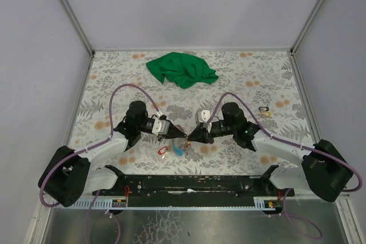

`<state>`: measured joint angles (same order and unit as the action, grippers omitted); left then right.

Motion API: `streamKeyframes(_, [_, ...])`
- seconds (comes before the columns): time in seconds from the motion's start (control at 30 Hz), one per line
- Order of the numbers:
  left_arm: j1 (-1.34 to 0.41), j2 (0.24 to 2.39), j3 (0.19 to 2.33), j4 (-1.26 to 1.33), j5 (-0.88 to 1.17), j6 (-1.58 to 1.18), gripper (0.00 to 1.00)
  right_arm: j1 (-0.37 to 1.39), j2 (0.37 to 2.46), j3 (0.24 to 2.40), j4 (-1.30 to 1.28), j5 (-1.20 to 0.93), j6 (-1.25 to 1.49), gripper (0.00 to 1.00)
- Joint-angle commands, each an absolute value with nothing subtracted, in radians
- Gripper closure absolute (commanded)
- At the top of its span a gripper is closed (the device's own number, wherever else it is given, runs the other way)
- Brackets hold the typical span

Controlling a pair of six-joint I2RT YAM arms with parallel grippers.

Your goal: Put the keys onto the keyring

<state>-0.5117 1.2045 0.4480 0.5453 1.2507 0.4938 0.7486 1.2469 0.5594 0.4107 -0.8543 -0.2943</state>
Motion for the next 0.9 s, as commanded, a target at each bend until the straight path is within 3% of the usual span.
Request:
streamKeyframes(0.0, [-0.520,1.181,0.451,0.624,1.251,0.488,1.00,0.743,1.253,0.560,0.458,-0.853,-0.270,0.85])
streamKeyframes(0.13, [-0.530,1.173,0.447,0.626,1.230,0.492,1.00,0.744,1.249,0.567,0.455,-0.852,-0.224,0.99])
streamKeyframes(0.2, [-0.536,1.170,0.444,0.623,1.217,0.496,1.00,0.744,1.250,0.574,0.460,-0.833,-0.179,1.00])
streamKeyframes(0.73, [-0.584,1.153,0.468,0.471,1.184,0.605,1.00,0.733,1.272,0.717,0.404,-0.524,0.337,1.00])
streamKeyframes(0.87, [-0.585,1.149,0.466,0.462,1.182,0.611,1.00,0.723,1.254,0.716,0.422,-0.491,0.404,0.89])
